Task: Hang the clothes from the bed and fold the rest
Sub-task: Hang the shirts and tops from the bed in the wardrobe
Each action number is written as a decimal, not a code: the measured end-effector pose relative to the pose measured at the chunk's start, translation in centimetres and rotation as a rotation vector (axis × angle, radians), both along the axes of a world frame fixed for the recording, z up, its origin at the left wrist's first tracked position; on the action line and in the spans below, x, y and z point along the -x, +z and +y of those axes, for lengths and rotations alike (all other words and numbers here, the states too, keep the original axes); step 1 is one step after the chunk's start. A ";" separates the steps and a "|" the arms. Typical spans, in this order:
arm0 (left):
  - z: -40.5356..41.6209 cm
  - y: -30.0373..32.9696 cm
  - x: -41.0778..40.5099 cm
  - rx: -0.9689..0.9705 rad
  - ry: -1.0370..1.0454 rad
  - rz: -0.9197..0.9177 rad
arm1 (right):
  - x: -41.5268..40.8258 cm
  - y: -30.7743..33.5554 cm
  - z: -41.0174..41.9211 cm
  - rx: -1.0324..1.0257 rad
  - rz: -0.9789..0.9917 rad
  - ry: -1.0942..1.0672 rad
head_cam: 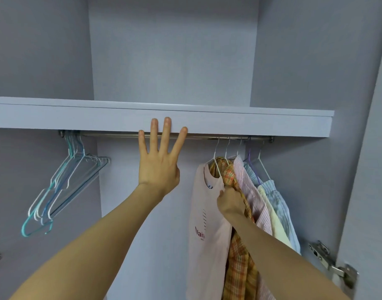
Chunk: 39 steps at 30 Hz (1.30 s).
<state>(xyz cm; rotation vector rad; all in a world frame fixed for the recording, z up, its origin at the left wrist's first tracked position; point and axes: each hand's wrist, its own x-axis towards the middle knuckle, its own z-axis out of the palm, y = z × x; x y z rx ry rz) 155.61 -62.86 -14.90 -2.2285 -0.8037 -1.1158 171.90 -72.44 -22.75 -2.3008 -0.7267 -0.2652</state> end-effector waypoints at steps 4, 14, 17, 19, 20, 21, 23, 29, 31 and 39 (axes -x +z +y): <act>-0.9 0.5 0.6 0.033 -0.008 0.041 | 0.3 0.2 -1.5 0.082 -0.022 0.078; -5.9 -6.4 9.1 0.499 -0.168 0.026 | 10.0 -1.0 -6.7 0.005 -0.023 0.423; -7.5 -10.3 14.2 0.718 -0.127 -0.120 | 15.1 -3.2 -7.5 -0.065 0.126 0.572; -8.5 -12.1 17.3 0.834 -0.056 -0.210 | 18.3 -4.6 -7.3 -0.077 0.196 0.664; -9.7 -13.5 20.1 0.884 0.038 -0.252 | 20.9 -5.9 -7.3 -0.041 0.248 0.743; -10.8 -14.5 22.6 0.922 0.115 -0.312 | 23.2 -7.0 -7.1 -0.021 0.292 0.814; -13.1 -16.7 27.2 0.960 0.237 -0.387 | 27.4 -8.9 -7.0 0.003 0.342 0.950; -26.8 -21.0 41.5 0.913 0.810 -0.674 | 41.5 -13.4 -9.9 0.156 0.434 1.472; -32.9 -21.9 45.1 0.889 0.994 -0.760 | 45.9 -14.7 -12.5 0.248 0.458 1.630; -56.9 -22.8 55.0 0.730 1.579 -1.046 | 63.9 -16.8 -28.9 0.601 0.402 2.243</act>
